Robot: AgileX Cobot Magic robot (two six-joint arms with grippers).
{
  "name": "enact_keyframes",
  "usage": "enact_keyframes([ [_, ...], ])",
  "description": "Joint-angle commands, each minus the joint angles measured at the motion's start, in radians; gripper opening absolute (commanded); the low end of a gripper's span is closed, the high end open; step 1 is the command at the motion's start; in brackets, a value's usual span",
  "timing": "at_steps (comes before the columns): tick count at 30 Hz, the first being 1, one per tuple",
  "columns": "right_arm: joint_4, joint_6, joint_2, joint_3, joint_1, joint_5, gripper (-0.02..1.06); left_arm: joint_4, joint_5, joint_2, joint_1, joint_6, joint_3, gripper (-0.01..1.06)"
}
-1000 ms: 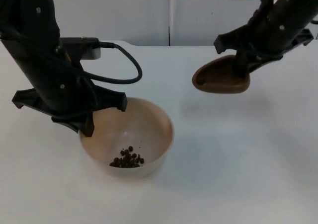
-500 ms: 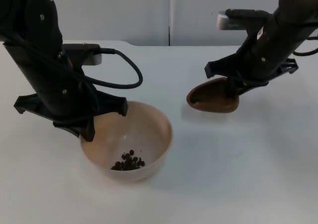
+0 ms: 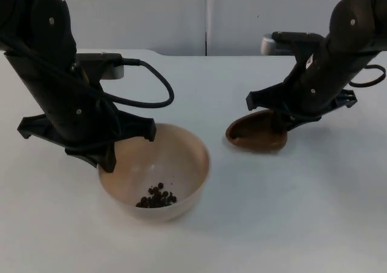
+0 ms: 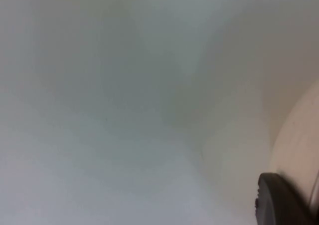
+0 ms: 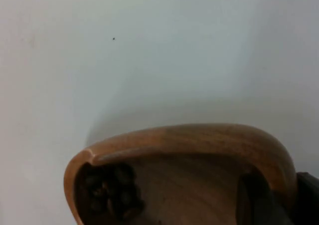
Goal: Pick up the bowl with the left hand and pour the coffee beans from the cup into the bowl with the right hand.
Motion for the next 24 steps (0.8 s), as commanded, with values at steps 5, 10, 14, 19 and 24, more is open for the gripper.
enact_keyframes([
  [5, 0.002, 0.022, 0.0, 0.0, -0.004, -0.027, 0.0, 0.011, -0.01, 0.001, 0.003, 0.003, 0.002, 0.0],
  [10, -0.038, 0.022, 0.0, 0.0, -0.004, -0.018, 0.01, 0.012, -0.014, 0.001, 0.003, 0.003, 0.002, 0.0],
  [14, -0.058, 0.023, 0.0, 0.0, -0.004, -0.006, 0.07, 0.012, -0.017, 0.001, 0.003, 0.027, 0.002, 0.0],
  [19, -0.058, 0.025, 0.0, 0.0, -0.004, -0.004, 0.16, 0.012, -0.017, 0.001, 0.003, 0.029, 0.002, 0.0],
  [24, -0.058, 0.032, 0.0, 0.0, -0.004, 0.001, 0.35, 0.012, -0.012, 0.001, 0.003, 0.029, 0.002, 0.04],
])
